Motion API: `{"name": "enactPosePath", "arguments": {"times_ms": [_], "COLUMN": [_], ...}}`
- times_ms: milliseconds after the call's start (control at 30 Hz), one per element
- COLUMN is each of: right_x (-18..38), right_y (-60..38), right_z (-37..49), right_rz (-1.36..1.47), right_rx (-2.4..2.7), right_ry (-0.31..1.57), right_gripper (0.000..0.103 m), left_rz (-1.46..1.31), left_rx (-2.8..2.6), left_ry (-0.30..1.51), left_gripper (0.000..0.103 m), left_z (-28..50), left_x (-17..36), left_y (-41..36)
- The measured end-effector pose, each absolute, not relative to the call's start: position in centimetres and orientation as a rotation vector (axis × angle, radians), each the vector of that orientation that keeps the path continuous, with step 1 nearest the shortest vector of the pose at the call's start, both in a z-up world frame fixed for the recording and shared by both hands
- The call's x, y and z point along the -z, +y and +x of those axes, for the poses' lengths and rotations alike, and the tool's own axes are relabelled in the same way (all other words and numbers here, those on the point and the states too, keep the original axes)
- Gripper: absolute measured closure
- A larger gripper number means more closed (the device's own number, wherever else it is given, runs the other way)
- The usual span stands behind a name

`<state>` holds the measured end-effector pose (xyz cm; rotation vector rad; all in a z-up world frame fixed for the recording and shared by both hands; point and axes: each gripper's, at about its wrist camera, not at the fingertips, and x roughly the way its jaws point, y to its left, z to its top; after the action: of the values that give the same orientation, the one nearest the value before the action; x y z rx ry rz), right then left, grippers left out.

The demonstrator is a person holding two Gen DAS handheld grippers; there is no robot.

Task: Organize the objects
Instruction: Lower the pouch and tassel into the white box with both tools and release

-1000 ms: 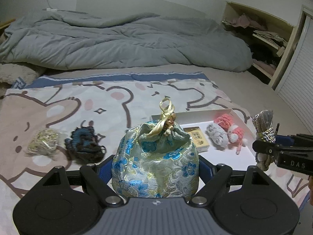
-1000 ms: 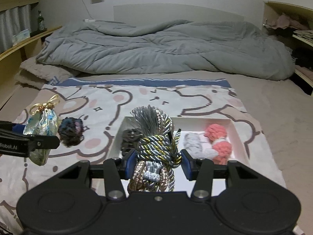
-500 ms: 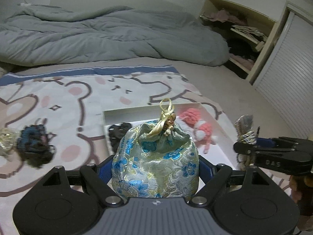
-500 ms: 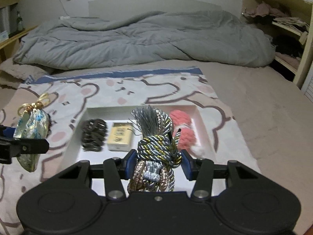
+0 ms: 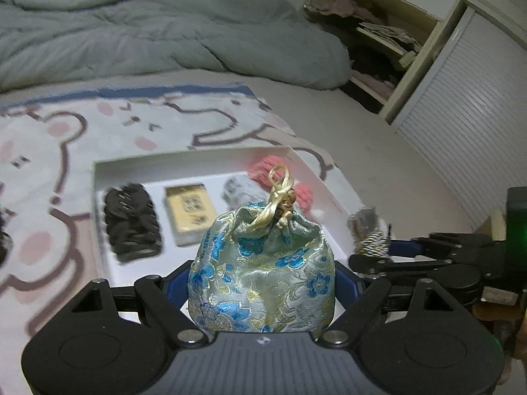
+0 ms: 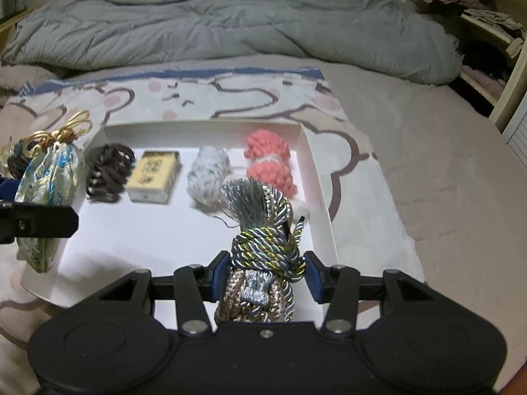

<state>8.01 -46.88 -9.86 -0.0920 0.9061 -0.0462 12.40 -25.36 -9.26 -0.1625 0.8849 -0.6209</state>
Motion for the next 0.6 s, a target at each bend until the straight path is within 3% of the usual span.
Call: {"name": "enactPosePath", "arguments": {"times_ms": [467, 533, 600], "right_x": [11.6, 11.8, 11.9], "right_y": [-47.5, -47.7, -47.9], "right_z": [9.4, 9.5, 9.6], "right_rz": [-0.115, -0.110, -0.097], "right_rx": [0.059, 0.062, 0.074], "right_ry": [0.939, 0.947, 0.953], "right_gripper": [0.054, 0.054, 0.051], "left_rz": [-0.246, -0.271, -0.278], "left_rx": [0.712, 0.733, 0.725], "left_ry": [0.946, 0.979, 1.005], "left_gripper": [0.018, 0.006, 0.002], "left_z": [14.2, 14.5, 14.7], "left_x": [12.7, 13.3, 13.7], "left_y": [-28.7, -28.9, -28.9]}}
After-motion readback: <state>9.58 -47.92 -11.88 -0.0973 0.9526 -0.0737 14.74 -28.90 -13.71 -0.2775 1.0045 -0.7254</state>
